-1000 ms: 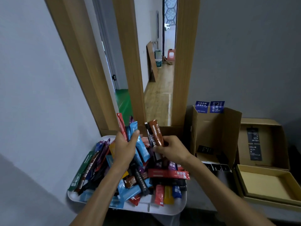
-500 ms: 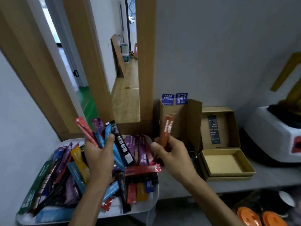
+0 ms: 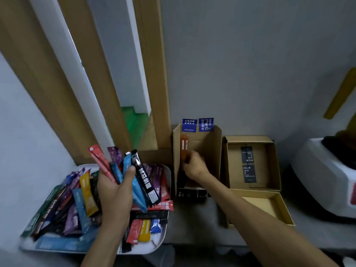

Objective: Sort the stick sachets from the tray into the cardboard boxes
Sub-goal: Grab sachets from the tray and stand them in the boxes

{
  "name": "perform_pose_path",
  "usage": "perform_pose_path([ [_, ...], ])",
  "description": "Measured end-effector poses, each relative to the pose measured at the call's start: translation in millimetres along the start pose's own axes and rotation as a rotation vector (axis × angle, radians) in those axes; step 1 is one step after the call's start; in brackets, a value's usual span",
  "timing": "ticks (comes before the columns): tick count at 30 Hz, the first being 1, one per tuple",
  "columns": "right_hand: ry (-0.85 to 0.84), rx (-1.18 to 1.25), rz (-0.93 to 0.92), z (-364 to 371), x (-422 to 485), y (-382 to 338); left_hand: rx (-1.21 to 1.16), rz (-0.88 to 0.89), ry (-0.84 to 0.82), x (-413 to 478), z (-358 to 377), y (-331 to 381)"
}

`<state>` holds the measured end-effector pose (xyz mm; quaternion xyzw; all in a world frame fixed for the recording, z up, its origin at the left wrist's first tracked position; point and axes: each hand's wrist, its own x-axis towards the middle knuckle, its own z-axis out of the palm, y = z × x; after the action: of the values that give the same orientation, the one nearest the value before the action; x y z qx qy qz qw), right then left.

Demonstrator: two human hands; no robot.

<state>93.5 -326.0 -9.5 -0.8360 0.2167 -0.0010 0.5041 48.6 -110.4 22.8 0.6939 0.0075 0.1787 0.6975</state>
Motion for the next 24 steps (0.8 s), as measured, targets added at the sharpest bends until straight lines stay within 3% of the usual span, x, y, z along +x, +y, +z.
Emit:
perform_pose_path([
  [9,0.062,-0.100,0.000,6.3,9.1,10.2,0.012,-0.028,-0.102,10.6,-4.4,4.2],
  [12,0.181,0.006,-0.017,5.1,-15.9,7.5,-0.017,-0.041,-0.125,19.6,-6.1,6.8],
  [15,0.315,0.149,-0.189,11.1,-77.4,6.3,-0.071,-0.070,-0.159,26.3,-5.8,7.0],
  [17,0.184,0.211,-0.277,21.8,-116.5,0.7,-0.114,-0.100,-0.184,27.3,-1.3,7.1],
  [20,-0.075,0.257,-0.266,33.4,-135.0,-10.3,-0.181,-0.139,-0.221,21.6,8.9,10.8],
  [24,-0.092,0.319,-0.255,27.6,-135.9,-18.0,-0.202,-0.143,-0.272,18.5,13.2,13.4],
])
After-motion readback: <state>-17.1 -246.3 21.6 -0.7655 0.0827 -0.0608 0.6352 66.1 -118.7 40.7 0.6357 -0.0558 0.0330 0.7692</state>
